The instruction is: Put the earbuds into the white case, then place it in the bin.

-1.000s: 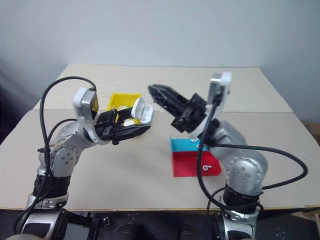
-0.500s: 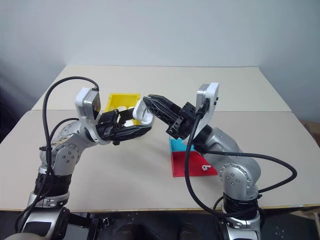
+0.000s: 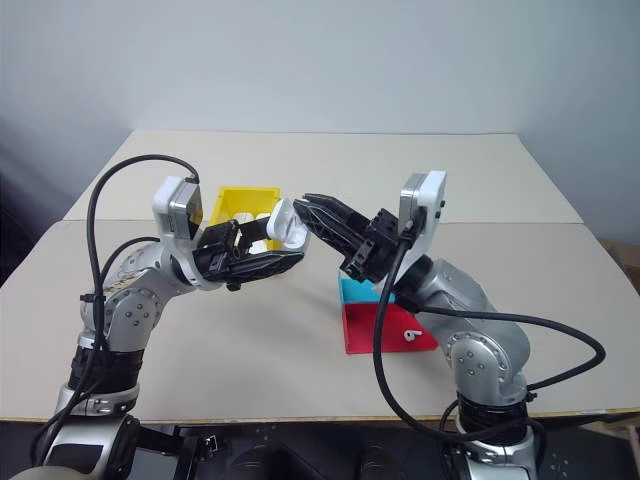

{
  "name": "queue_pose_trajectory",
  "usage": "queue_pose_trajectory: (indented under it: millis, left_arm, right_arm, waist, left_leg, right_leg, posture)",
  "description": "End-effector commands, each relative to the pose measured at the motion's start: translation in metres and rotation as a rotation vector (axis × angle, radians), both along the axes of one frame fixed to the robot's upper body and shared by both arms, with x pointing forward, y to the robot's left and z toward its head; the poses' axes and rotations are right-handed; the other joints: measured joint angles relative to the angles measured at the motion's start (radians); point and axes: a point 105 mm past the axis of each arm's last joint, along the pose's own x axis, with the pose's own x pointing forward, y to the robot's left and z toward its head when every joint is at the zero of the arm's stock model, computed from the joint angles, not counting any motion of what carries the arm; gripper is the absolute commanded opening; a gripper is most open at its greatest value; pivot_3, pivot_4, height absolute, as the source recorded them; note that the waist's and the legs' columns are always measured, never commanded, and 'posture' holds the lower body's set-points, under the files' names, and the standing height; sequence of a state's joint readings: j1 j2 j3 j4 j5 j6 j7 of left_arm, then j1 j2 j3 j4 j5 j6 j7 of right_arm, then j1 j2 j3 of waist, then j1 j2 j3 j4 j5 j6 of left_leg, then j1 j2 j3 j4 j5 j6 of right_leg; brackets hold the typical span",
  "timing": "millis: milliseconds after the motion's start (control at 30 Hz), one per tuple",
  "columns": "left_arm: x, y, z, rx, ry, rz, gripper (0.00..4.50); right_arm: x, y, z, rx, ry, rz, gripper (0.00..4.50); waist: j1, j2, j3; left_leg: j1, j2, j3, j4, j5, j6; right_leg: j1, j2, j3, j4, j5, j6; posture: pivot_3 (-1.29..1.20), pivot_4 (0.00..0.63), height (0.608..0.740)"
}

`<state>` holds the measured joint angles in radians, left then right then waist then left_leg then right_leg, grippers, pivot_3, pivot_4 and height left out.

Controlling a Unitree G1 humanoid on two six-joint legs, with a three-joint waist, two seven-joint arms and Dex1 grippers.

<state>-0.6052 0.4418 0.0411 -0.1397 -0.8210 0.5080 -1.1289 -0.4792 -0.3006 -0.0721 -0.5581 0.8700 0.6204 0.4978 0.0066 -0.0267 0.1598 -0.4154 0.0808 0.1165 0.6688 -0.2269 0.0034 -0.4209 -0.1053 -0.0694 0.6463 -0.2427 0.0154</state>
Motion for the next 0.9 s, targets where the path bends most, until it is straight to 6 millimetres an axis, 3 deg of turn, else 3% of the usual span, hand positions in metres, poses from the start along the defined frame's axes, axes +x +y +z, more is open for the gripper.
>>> queue_pose_trajectory:
  millis: [33, 133, 400, 600, 700, 833, 900]
  left_arm:
    - [-0.002, 0.004, 0.015, -0.031, -0.064, 0.017, 2.76]
    - [-0.002, 0.004, 0.015, -0.030, -0.067, 0.017, 2.76]
    - [-0.003, 0.005, 0.018, -0.031, -0.073, 0.024, 2.76]
    - [-0.003, 0.007, 0.014, -0.020, -0.072, 0.041, 2.76]
    - [-0.003, 0.010, 0.011, -0.009, -0.071, 0.043, 2.76]
    - [-0.005, 0.012, 0.007, -0.010, -0.071, 0.046, 2.76]
    - [-0.007, 0.011, 0.006, -0.023, -0.073, 0.050, 2.76]
  right_arm:
    - [-0.007, 0.005, -0.003, -0.033, -0.018, 0.035, 0.61]
    - [-0.009, 0.007, -0.005, -0.049, -0.026, 0.051, 0.61]
    - [-0.007, -0.002, 0.002, -0.066, -0.036, 0.031, 3.20]
    - [0.002, -0.043, 0.027, -0.156, -0.097, -0.037, 3.20]
    - [0.022, -0.060, 0.016, -0.471, -0.129, -0.107, 3.20]
    - [0.058, -0.081, -0.031, -1.109, -0.260, -0.111, 3.20]
    - [0.075, -0.086, -0.047, -1.302, -0.299, -0.040, 3.20]
  waist:
    - [0.000, 0.000, 0.000]
    - [0.000, 0.000, 0.000]
    - [0.001, 0.000, 0.000]
    - [0.004, 0.000, 0.000]
    - [0.004, 0.000, 0.000]
    - [-0.008, 0.000, 0.000]
    - [-0.023, 0.000, 0.000]
  left_leg:
    - [0.000, 0.000, 0.000, 0.000, 0.000, 0.000]
    - [0.000, 0.000, 0.000, 0.000, 0.000, 0.000]
    - [0.000, 0.000, 0.000, 0.000, 0.000, 0.000]
    - [0.000, 0.000, 0.000, 0.000, 0.000, 0.001]
    - [0.000, 0.000, 0.000, 0.000, -0.001, 0.002]
    - [0.000, 0.000, 0.002, -0.001, -0.001, 0.002]
    - [0.001, 0.000, 0.002, -0.001, -0.001, 0.002]
  right_leg:
    - [0.000, 0.000, 0.000, 0.000, 0.000, 0.000]
    - [0.000, 0.000, 0.000, 0.000, 0.000, 0.000]
    - [0.000, 0.000, 0.000, 0.000, 0.000, 0.000]
    - [0.000, 0.000, 0.000, -0.001, 0.000, 0.000]
    - [0.001, 0.000, 0.000, -0.002, 0.000, 0.000]
    - [-0.001, 0.000, 0.001, -0.002, 0.000, 0.000]
    - [-0.001, 0.000, 0.002, -0.002, 0.000, 0.000]
  posture:
    - [0.00, 0.150, 0.740]
    - [0.00, 0.150, 0.740]
    - [0.00, 0.150, 0.740]
    - [0.00, 0.150, 0.740]
    - [0.00, 0.150, 0.740]
    - [0.00, 0.150, 0.740]
    - [0.00, 0.150, 0.740]
